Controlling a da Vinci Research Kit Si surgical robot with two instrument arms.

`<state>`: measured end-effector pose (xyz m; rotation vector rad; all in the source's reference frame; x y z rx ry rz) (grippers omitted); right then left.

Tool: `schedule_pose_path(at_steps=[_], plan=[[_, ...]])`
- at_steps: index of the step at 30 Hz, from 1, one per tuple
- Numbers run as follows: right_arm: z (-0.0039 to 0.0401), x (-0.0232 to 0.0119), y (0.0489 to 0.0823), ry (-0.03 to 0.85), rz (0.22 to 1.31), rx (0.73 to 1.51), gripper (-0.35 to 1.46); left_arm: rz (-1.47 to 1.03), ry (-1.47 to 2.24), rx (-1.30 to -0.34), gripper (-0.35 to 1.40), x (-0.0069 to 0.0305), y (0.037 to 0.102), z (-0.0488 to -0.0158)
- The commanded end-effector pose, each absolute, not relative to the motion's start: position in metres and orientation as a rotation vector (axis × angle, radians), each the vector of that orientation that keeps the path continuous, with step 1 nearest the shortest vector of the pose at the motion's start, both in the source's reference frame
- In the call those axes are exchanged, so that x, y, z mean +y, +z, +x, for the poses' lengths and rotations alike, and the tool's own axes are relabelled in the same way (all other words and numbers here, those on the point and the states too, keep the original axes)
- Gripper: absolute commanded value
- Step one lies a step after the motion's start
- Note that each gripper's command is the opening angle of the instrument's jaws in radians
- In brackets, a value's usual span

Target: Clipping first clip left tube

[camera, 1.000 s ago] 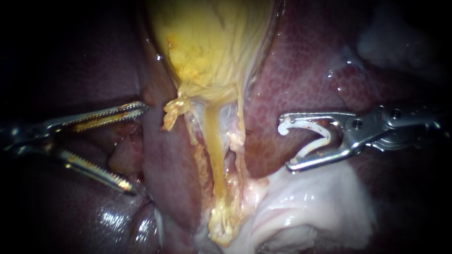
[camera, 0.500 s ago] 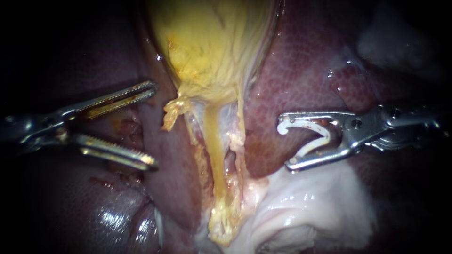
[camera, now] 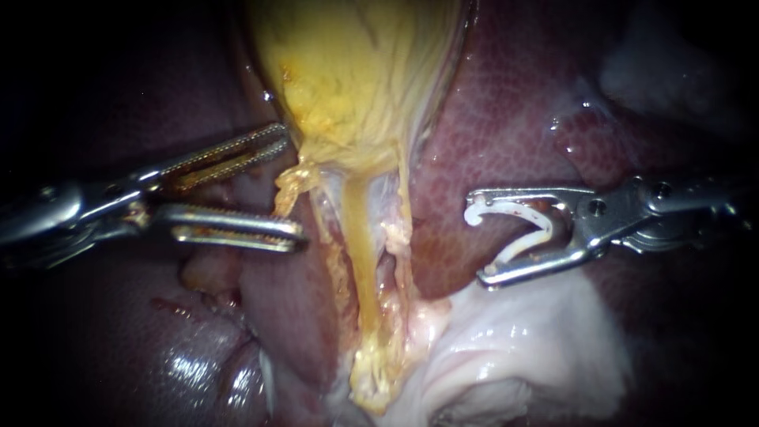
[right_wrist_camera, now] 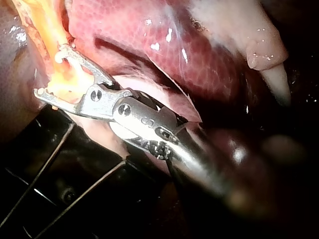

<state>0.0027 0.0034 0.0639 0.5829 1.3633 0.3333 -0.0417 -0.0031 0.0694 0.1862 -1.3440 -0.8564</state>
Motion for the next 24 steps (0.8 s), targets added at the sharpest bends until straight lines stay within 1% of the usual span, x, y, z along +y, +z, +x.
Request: schedule_pose_path(at_steps=[1,6,8,10,12,24], plan=[[0.0027,0.0034,0.0639,0.333,0.583,1.364,0.60,0.185,-0.858,-1.336,0.51,-0.0031,0.0696,-0.0416],[0.0027,0.0034,0.0639,0.333,0.583,1.364,0.60,0.176,-0.864,-1.316,0.27,-0.0029,0.0702,-0.0414],[0.0027,0.0034,0.0639,0.333,0.583,1.364,0.60,0.174,-0.866,-1.311,0.14,-0.0030,0.0703,-0.0413],[0.0028,0.0034,0.0639,0.333,0.583,1.364,0.60,0.172,-0.868,-1.304,-0.05,-0.0030,0.0702,-0.0411],[0.0027,0.0034,0.0639,0.333,0.583,1.364,0.60,0.169,-0.870,-1.302,-0.35,-0.0030,0.0701,-0.0409],[0.0028,0.0034,0.0639,0.333,0.583,1.364,0.60,0.185,-0.893,-1.264,-0.35,-0.0031,0.0697,-0.0400]])
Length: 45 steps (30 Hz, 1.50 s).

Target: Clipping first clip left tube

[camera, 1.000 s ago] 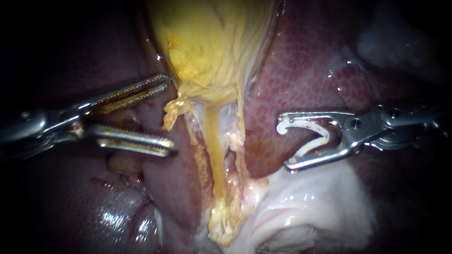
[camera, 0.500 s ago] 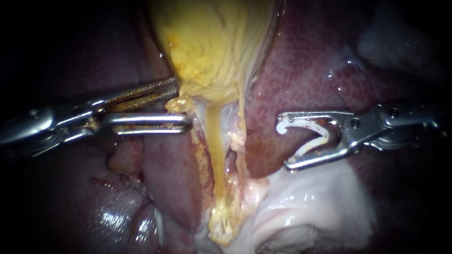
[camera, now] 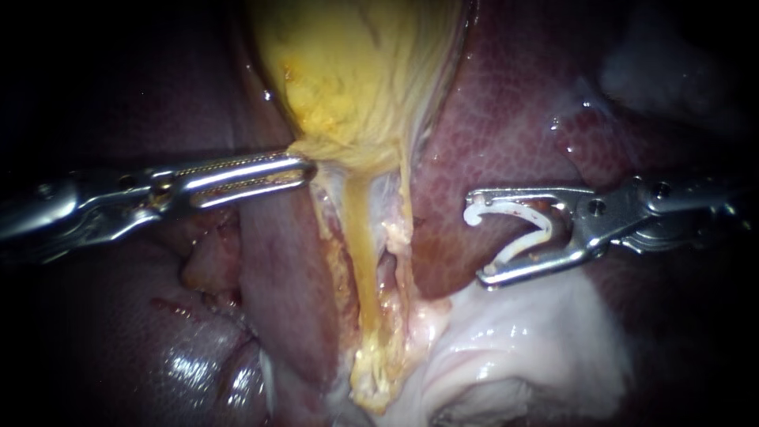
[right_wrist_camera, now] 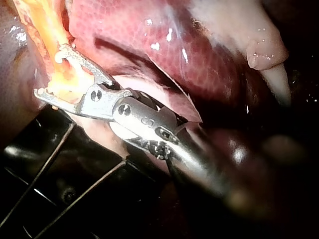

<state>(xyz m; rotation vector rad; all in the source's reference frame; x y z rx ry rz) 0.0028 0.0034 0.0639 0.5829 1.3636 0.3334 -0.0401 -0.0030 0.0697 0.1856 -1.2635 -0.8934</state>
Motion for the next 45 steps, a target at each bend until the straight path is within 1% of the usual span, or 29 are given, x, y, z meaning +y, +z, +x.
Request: schedule_pose_path(at_steps=[1,8,16,19,27,32,35,41,45], plan=[[0.0028,0.0034,0.0639,0.333,0.583,1.364,0.60,0.185,-0.893,-1.264,-0.35,-0.0031,0.0696,-0.0400],[0.0028,0.0034,0.0639,0.333,0.583,1.364,0.60,0.196,-0.895,-1.264,-0.35,-0.0027,0.0680,-0.0389],[0.0028,0.0034,0.0639,0.333,0.583,1.364,0.59,0.229,-0.904,-1.265,-0.35,-0.0004,0.0642,-0.0347],[0.0028,0.0034,0.0639,0.333,0.583,1.364,0.59,0.232,-0.907,-1.263,-0.35,0.0000,0.0638,-0.0338],[0.0033,0.0027,0.0642,0.329,0.578,1.367,0.59,0.228,-0.908,-1.262,-0.35,-0.0004,0.0639,-0.0339],[0.0049,0.0016,0.0651,0.321,0.570,1.378,0.59,0.226,-0.909,-1.261,-0.35,-0.0005,0.0638,-0.0341],[0.0063,0.0008,0.0661,0.311,0.569,1.388,0.59,0.225,-0.909,-1.261,-0.35,-0.0006,0.0639,-0.0342],[0.0087,-0.0009,0.0687,0.320,0.601,1.396,0.59,0.222,-0.910,-1.261,-0.35,-0.0008,0.0639,-0.0344],[0.0100,-0.0020,0.0707,0.325,0.612,1.387,0.59,0.221,-0.910,-1.260,-0.35,-0.0008,0.0639,-0.0344]])
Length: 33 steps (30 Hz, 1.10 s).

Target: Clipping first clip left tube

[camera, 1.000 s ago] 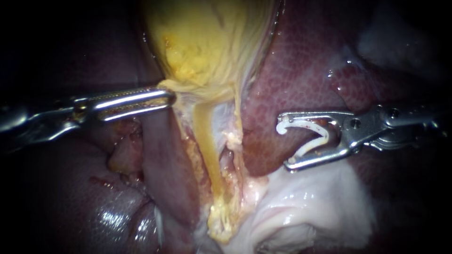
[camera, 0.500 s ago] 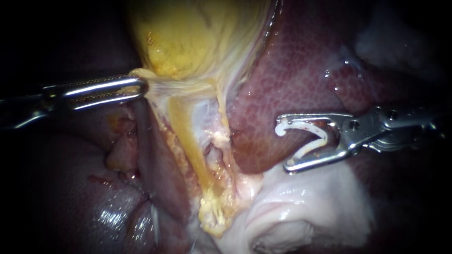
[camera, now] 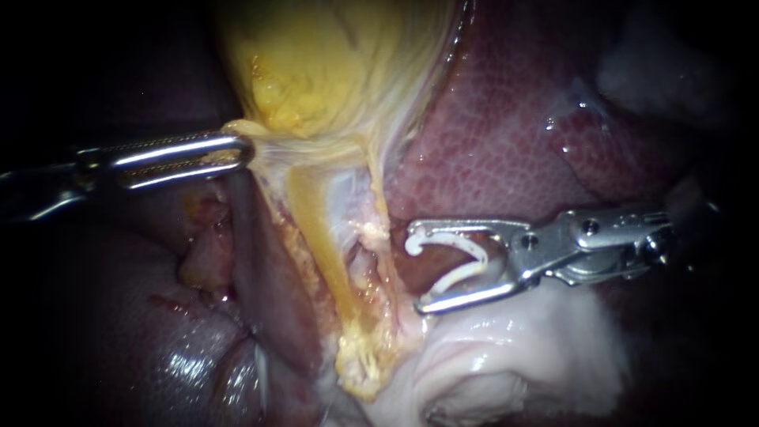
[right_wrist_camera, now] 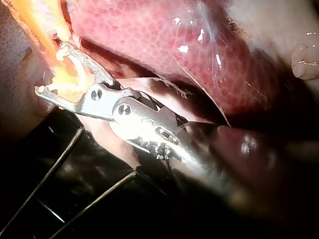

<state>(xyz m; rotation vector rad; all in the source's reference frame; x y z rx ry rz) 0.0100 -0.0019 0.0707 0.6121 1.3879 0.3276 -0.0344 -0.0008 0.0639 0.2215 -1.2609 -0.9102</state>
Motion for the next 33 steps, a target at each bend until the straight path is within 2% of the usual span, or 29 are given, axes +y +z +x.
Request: schedule_pose_path(at_steps=[1,13,21,33], plan=[[0.0103,-0.0022,0.0712,0.326,0.617,1.383,0.59,0.221,-0.910,-1.260,-0.35,-0.0008,0.0639,-0.0344],[0.0140,-0.0051,0.0769,0.323,0.664,1.340,0.59,0.224,-0.908,-1.262,-0.35,-0.0012,0.0634,-0.0347],[0.0156,-0.0058,0.0800,0.324,0.672,1.311,0.59,0.226,-0.907,-1.263,-0.35,-0.0015,0.0628,-0.0349],[0.0171,-0.0064,0.0820,0.326,0.690,1.299,0.60,0.229,-0.905,-1.264,-0.35,-0.0018,0.0623,-0.0351]])
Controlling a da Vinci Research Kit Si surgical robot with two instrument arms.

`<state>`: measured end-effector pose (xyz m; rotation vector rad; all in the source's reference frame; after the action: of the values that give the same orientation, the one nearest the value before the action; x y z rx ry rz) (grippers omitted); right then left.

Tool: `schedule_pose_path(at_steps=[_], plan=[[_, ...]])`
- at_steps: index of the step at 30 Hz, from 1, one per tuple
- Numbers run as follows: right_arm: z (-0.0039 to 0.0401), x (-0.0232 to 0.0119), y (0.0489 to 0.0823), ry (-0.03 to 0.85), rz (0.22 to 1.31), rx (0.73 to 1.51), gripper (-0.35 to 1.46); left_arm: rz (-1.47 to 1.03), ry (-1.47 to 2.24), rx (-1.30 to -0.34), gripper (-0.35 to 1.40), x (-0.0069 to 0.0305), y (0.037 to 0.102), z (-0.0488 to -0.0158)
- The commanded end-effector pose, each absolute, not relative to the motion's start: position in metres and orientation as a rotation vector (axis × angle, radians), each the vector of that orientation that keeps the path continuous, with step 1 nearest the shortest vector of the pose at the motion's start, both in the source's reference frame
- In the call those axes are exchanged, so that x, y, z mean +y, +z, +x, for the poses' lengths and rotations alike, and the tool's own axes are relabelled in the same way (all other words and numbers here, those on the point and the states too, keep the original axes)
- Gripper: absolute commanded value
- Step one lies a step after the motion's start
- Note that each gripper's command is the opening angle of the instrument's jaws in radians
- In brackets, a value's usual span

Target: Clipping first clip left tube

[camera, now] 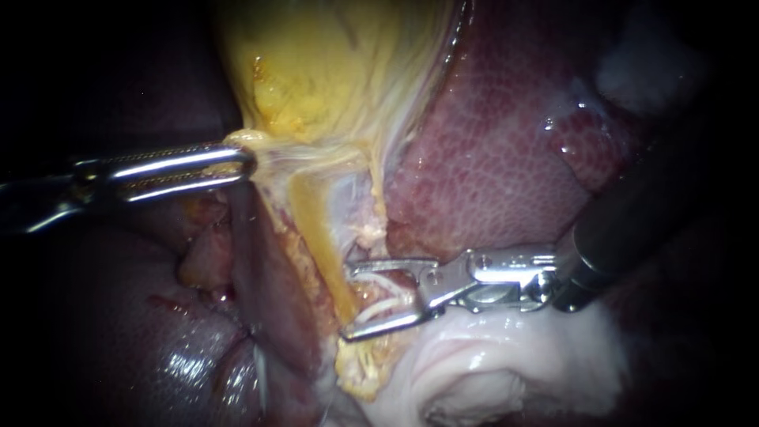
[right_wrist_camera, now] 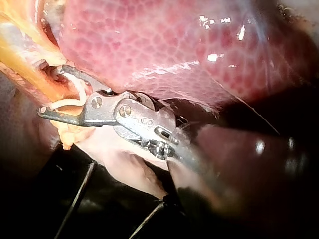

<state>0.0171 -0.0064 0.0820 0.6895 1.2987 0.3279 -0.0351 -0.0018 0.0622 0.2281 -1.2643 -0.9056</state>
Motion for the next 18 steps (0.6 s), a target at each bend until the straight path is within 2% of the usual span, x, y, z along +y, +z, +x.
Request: schedule_pose_path(at_steps=[1,18], plan=[[0.0172,-0.0065,0.0821,0.328,0.705,1.298,0.60,0.229,-0.905,-1.264,-0.35,-0.0018,0.0623,-0.0351],[0.0181,-0.0091,0.0802,0.252,0.955,1.332,0.59,0.234,-0.901,-1.266,-0.35,-0.0006,0.0646,-0.0336]])
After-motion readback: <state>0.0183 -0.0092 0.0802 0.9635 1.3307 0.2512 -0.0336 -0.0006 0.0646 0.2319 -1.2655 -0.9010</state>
